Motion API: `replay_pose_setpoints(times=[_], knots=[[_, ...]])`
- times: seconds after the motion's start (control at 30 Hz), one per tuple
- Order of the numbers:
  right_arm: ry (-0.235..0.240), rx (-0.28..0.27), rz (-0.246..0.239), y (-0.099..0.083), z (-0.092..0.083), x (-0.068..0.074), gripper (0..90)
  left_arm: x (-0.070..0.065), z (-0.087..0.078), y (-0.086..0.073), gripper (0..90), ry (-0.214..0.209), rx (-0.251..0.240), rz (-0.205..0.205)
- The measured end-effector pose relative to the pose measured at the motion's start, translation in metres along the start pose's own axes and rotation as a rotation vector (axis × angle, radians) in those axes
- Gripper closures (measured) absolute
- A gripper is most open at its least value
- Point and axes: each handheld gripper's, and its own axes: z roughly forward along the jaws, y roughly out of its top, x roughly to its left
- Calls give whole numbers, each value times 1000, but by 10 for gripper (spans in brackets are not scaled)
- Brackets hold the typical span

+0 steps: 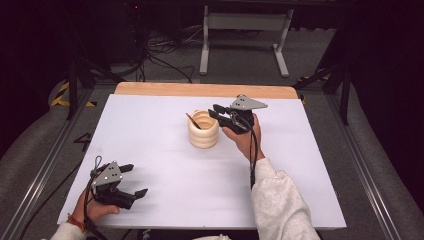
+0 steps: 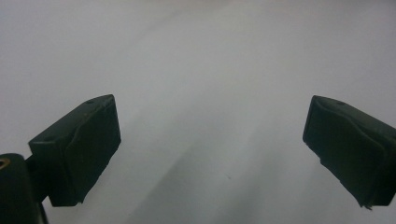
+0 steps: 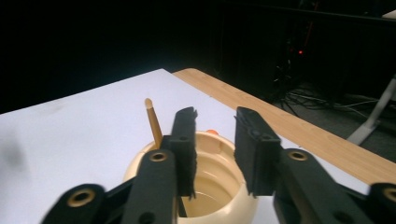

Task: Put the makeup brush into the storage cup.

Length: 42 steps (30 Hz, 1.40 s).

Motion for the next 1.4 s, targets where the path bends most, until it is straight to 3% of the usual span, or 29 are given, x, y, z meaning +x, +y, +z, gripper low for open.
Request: replay_pose_setpoints(times=[0.8,1.4], knots=[[-68,38,-17,2,-16,-3,265,0,0,0,48,2,3,3],[-124,62,-11,0,-19,-8,56,0,0,0,47,2,1,2]])
